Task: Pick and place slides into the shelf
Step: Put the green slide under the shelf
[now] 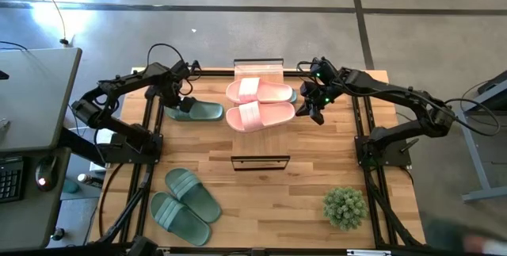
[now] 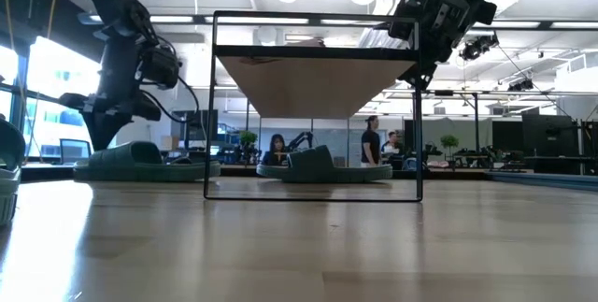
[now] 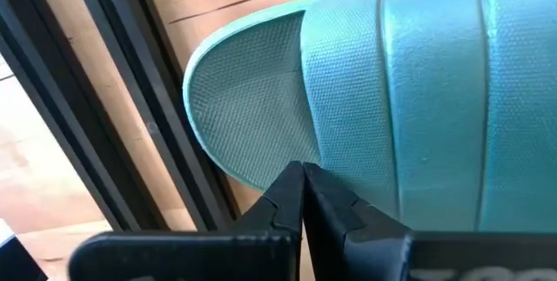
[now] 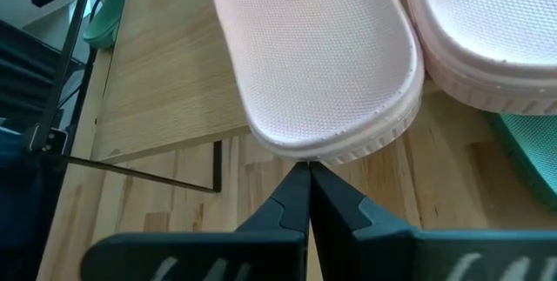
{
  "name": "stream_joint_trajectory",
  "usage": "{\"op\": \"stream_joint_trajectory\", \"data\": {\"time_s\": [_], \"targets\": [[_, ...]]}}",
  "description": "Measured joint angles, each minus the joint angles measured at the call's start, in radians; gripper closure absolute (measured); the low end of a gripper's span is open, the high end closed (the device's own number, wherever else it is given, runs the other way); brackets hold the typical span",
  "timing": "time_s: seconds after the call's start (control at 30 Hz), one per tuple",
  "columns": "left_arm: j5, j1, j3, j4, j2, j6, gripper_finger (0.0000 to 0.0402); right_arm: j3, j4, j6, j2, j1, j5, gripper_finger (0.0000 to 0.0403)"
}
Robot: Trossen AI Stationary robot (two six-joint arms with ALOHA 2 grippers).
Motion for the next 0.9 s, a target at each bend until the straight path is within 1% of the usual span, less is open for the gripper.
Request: {"op": "stream_joint_trajectory", "data": {"time_s": [0.07, 0.17, 0.23, 0.33, 0.43, 0.57, 0.77, 0.9], "targets": [[0.012, -0.001, -0.012, 0.022, 0.0, -0.016, 0.0401, 0.0, 0.001, -0.003, 0.0, 0.0, 0.0, 0.0403], [0.074, -0.001, -0.044, 0.079, 0.0, -0.036, 0.0401, 0.0, 0.001, -0.003, 0.0, 0.0, 0.0, 0.0403], [0.099, -0.008, -0.059, 0.11, 0.0, -0.045, 0.0401, 0.0, 0.001, -0.002, 0.0, 0.0, 0.0, 0.0403], [0.101, -0.036, -0.063, 0.144, 0.0, -0.054, 0.0401, 0.0, 0.001, 0.003, 0.0, -0.001, 0.008, 0.0403], [0.102, -0.072, -0.063, 0.186, 0.0, -0.068, 0.0401, 0.0, -0.004, 0.018, 0.0, -0.029, 0.013, 0.0403], [0.099, -0.116, -0.063, 0.256, 0.002, -0.089, 0.0401, 0.0, -0.03, 0.025, 0.0, -0.114, 0.018, 0.0403], [0.102, -0.156, -0.063, 0.307, 0.002, -0.12, 0.0402, 0.0, -0.07, 0.045, 0.003, -0.292, 0.064, 0.0403], [0.102, -0.183, -0.063, 0.333, 0.002, -0.126, 0.0402, 0.0, -0.109, 0.082, 0.056, -0.39, 0.078, 0.0403]]}}
